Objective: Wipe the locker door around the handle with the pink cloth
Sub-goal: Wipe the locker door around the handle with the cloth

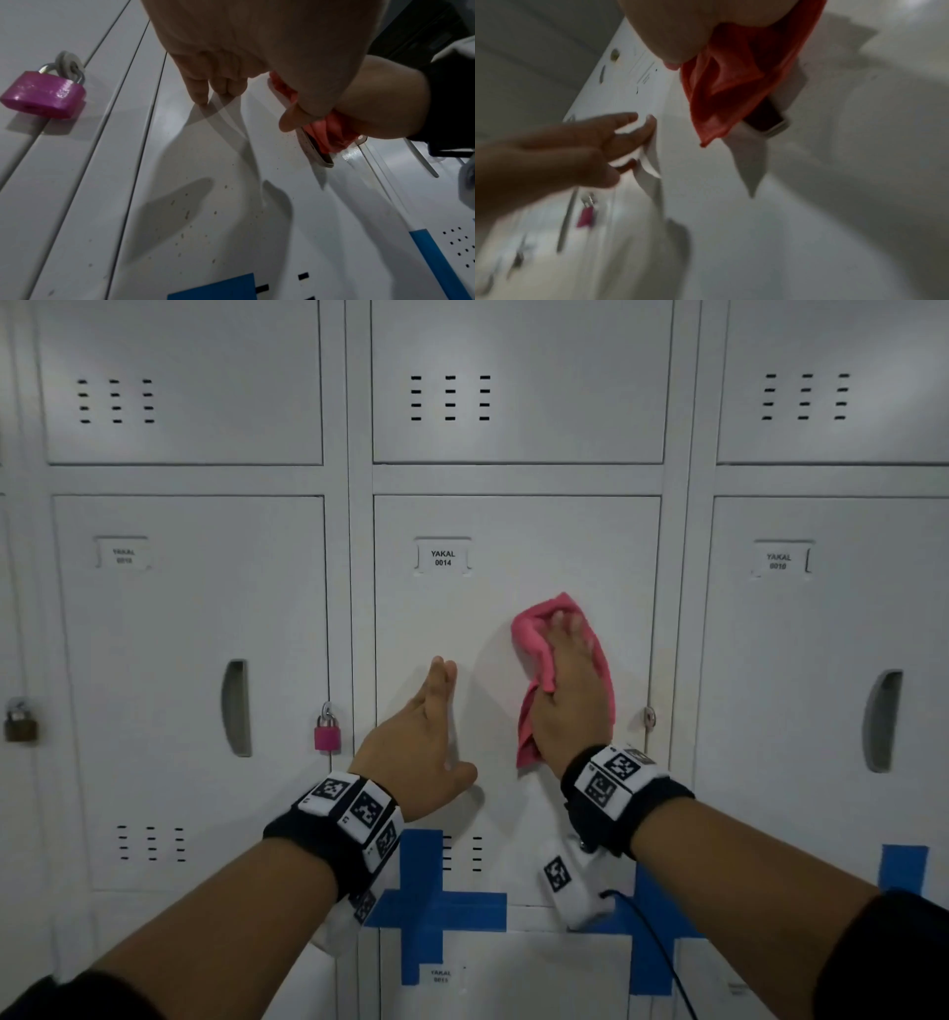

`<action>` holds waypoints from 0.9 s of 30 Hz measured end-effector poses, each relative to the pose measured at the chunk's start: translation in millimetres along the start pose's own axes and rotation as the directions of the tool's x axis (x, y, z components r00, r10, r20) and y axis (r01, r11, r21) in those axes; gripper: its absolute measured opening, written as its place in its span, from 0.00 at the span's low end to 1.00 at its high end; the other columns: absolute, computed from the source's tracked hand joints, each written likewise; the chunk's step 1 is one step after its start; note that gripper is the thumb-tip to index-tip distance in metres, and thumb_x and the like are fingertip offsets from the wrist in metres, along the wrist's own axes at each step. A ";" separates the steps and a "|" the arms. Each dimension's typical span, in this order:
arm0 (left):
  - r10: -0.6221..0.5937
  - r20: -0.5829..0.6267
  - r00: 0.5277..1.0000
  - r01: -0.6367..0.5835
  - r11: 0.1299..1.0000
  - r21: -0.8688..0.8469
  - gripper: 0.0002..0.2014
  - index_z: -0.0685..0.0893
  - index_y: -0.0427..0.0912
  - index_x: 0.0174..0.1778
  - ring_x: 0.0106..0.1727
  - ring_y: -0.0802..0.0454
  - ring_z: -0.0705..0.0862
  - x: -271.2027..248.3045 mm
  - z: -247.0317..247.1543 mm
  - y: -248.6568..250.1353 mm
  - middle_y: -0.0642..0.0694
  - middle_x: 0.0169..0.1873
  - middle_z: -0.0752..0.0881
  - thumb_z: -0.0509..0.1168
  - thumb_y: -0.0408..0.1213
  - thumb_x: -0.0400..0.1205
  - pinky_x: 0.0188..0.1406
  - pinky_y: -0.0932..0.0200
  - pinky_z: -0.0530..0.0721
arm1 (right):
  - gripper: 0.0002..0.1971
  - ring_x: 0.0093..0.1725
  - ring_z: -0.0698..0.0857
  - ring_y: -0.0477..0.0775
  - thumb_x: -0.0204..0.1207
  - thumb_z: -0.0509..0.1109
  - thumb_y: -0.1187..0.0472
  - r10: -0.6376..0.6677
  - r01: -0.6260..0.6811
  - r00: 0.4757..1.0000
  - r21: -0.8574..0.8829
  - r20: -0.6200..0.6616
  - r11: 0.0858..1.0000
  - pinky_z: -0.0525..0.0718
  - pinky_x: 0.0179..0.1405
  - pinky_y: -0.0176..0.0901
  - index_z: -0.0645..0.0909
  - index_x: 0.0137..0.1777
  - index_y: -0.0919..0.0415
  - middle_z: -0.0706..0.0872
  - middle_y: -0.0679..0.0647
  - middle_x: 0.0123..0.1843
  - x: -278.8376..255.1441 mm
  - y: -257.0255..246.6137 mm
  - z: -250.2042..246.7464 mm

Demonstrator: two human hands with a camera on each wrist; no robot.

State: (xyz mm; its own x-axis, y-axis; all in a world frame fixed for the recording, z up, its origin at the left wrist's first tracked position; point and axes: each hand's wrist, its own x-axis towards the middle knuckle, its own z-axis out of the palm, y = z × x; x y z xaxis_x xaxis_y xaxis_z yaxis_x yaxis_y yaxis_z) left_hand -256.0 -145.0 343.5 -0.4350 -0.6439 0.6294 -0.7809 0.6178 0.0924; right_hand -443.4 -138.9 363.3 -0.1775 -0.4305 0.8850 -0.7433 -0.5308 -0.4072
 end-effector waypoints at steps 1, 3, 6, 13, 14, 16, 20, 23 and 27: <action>0.003 -0.002 1.000 -0.003 1.000 -0.002 0.57 0.23 0.47 0.78 0.75 0.52 0.74 -0.2 -0.2 -0.1 0.52 0.85 0.39 0.65 0.55 0.73 0.61 0.48 0.83 | 0.36 0.85 0.51 0.47 0.75 0.56 0.77 -0.084 0.088 0.994 -0.058 0.069 0.994 0.48 0.85 0.43 0.61 0.84 0.57 0.58 0.53 0.86 0.5 2.3 -1.6; 0.011 -0.004 1.000 -0.011 1.000 -0.001 0.57 0.19 0.48 0.74 0.73 0.51 0.75 -0.9 0.1 -0.2 0.53 0.85 0.40 0.64 0.55 0.73 0.59 0.48 0.84 | 0.34 0.82 0.52 0.46 0.74 0.59 0.77 -0.277 0.310 0.941 -0.170 0.196 0.935 0.46 0.84 0.41 0.64 0.82 0.63 0.62 0.57 0.84 1.3 10.7 -6.8; 0.016 -0.014 1.000 -0.016 1.000 -0.006 0.57 0.16 0.51 0.70 0.72 0.49 0.77 -1.8 1.3 -0.7 0.52 0.85 0.42 0.65 0.52 0.73 0.57 0.50 0.83 | 0.30 0.82 0.60 0.55 0.73 0.58 0.69 -0.427 0.534 0.820 -0.242 0.381 0.810 0.39 0.82 0.35 0.69 0.78 0.69 0.69 0.64 0.81 6.1 20.7 -17.2; 0.011 -0.012 1.000 -0.011 1.000 0.003 0.55 0.23 0.44 0.78 0.72 0.49 0.77 -1.8 -1.8 1.5 0.53 0.85 0.44 0.65 0.44 0.74 0.52 0.57 0.81 | 0.24 0.80 0.70 0.59 0.78 0.59 0.60 -0.472 0.785 0.488 -0.131 0.734 0.606 0.58 0.82 0.50 0.77 0.73 0.65 0.78 0.60 0.76 -6.4 36.4 -36.1; 0.011 -0.005 1.000 -0.011 1.000 0.004 0.55 0.23 0.44 0.78 0.71 0.49 0.78 -1.7 -2.6 1.5 0.53 0.85 0.44 0.65 0.44 0.75 0.49 0.58 0.81 | 0.25 0.78 0.72 0.58 0.78 0.55 0.57 -0.491 0.817 0.442 -0.110 0.751 0.567 0.63 0.80 0.53 0.79 0.71 0.64 0.80 0.58 0.74 -8.2 39.3 -40.3; 0.007 0.008 1.000 -0.007 1.000 0.001 0.55 0.23 0.43 0.78 0.68 0.50 0.80 -1.9 -3.7 0.7 0.53 0.85 0.44 0.65 0.43 0.75 0.47 0.60 0.78 | 0.26 0.77 0.74 0.58 0.77 0.52 0.55 -0.523 0.848 0.410 -0.101 0.748 0.521 0.68 0.78 0.56 0.81 0.69 0.62 0.82 0.58 0.72 -8.9 46.4 -46.5; 0.007 0.004 1.000 -0.007 1.000 -0.016 0.56 0.21 0.49 0.76 0.66 0.49 0.81 -2.0 -0.9 -1.1 0.52 0.85 0.42 0.64 0.44 0.74 0.49 0.54 0.84 | 0.25 0.81 0.65 0.48 0.79 0.57 0.61 -0.487 0.629 0.746 -0.242 0.454 0.738 0.57 0.83 0.46 0.73 0.77 0.62 0.73 0.56 0.79 -8.9 48.6 -43.8; 0.016 -0.002 1.000 -0.016 1.000 -0.016 0.56 0.18 0.51 0.74 0.66 0.49 0.81 -1.6 0.6 -2.1 0.52 0.85 0.42 0.64 0.45 0.73 0.51 0.52 0.84 | 0.28 0.82 0.55 0.33 0.82 0.60 0.72 -0.265 0.267 0.963 -0.039 0.058 0.963 0.52 0.81 0.30 0.68 0.80 0.54 0.65 0.42 0.80 -5.2 25.9 -38.0; 0.040 -0.015 0.999 -0.041 0.999 -0.032 0.54 0.23 0.48 0.78 0.70 0.48 0.79 -1.3 2.5 -5.4 0.51 0.85 0.43 0.64 0.43 0.75 0.55 0.55 0.82 | 0.30 0.82 0.65 0.53 0.83 0.58 0.73 -0.075 0.083 0.994 0.096 -0.084 0.992 0.65 0.81 0.49 0.66 0.77 0.41 0.65 0.35 0.75 -0.7 -4.4 -26.4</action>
State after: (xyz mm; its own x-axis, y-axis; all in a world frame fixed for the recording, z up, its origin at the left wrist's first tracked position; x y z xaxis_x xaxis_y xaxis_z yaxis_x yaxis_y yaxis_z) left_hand -252.4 -148.6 340.3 -0.4592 -0.6116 0.6442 -0.7479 0.6575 0.0911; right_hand -457.1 -117.1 370.5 -0.1742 -0.3266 0.9290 -0.6902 -0.6324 -0.3518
